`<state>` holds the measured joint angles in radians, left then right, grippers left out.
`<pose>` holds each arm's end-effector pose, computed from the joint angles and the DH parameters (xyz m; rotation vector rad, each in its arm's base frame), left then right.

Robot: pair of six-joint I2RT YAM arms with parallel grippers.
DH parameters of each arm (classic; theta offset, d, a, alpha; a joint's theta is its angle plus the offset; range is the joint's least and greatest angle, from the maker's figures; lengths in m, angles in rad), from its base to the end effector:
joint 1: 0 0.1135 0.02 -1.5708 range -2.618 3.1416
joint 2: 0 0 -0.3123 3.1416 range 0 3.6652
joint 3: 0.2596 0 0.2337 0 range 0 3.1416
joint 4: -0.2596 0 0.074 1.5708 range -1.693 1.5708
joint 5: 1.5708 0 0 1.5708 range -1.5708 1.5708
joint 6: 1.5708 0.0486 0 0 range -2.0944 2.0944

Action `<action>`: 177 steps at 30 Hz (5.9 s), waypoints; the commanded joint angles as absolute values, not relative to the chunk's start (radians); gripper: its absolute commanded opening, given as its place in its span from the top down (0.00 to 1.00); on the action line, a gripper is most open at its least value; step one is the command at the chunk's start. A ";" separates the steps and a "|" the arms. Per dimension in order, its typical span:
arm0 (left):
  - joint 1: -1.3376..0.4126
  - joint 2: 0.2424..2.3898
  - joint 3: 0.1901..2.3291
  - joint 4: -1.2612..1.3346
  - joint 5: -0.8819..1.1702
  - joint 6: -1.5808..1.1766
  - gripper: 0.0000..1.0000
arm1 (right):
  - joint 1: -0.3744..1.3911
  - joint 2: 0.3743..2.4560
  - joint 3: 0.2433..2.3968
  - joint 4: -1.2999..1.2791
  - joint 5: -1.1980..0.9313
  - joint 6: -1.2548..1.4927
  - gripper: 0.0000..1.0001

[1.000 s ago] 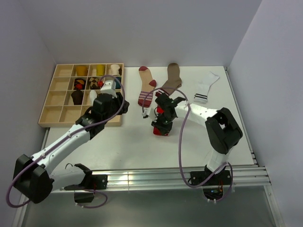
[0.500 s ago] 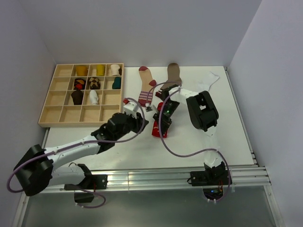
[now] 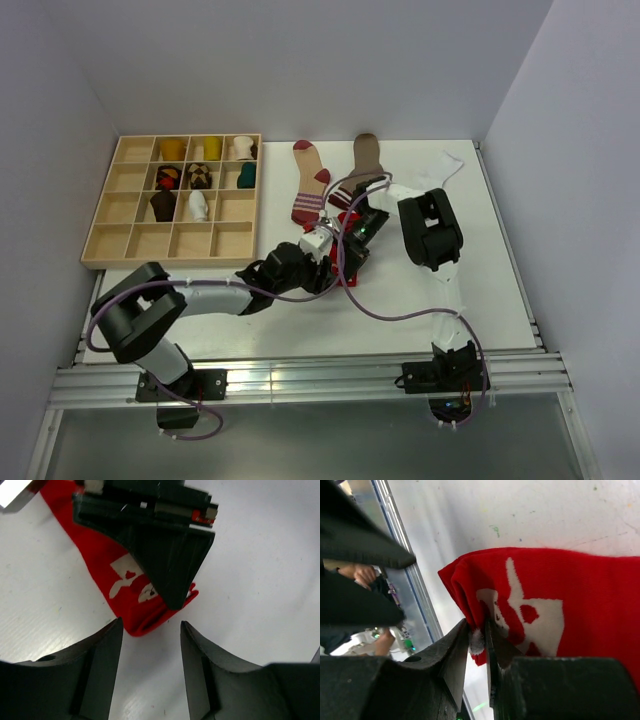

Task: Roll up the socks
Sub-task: Roll the sock at the center of the board.

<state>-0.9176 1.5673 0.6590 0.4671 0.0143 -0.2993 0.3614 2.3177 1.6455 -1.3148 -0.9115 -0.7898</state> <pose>0.1915 -0.2514 0.2323 0.6486 1.9995 -0.7737 0.3646 0.1789 0.1540 1.1953 -2.3389 -1.3687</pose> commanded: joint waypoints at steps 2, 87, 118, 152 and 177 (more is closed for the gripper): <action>-0.899 1.631 0.761 0.546 0.077 -0.252 0.46 | 0.350 2.348 1.671 -1.424 -0.934 -0.746 0.74; -0.861 1.861 1.035 -0.267 0.203 -0.633 1.00 | 0.207 1.435 0.968 -0.485 -0.520 -0.515 0.51; -0.788 2.010 1.204 -0.402 0.433 -0.670 1.00 | 0.945 1.112 0.423 -0.034 -0.038 -0.824 0.45; -0.762 1.557 0.830 0.101 0.335 -1.103 0.60 | 0.631 1.409 0.788 -0.559 -0.602 -0.865 0.79; -0.945 1.534 0.626 0.640 0.035 -0.431 0.50 | 0.357 2.227 1.476 -1.325 -0.928 -1.003 0.78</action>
<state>-0.9337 1.4872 0.5762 0.5114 -0.0761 -0.5667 0.3553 2.2177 1.4422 -1.2884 -0.9195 -1.0386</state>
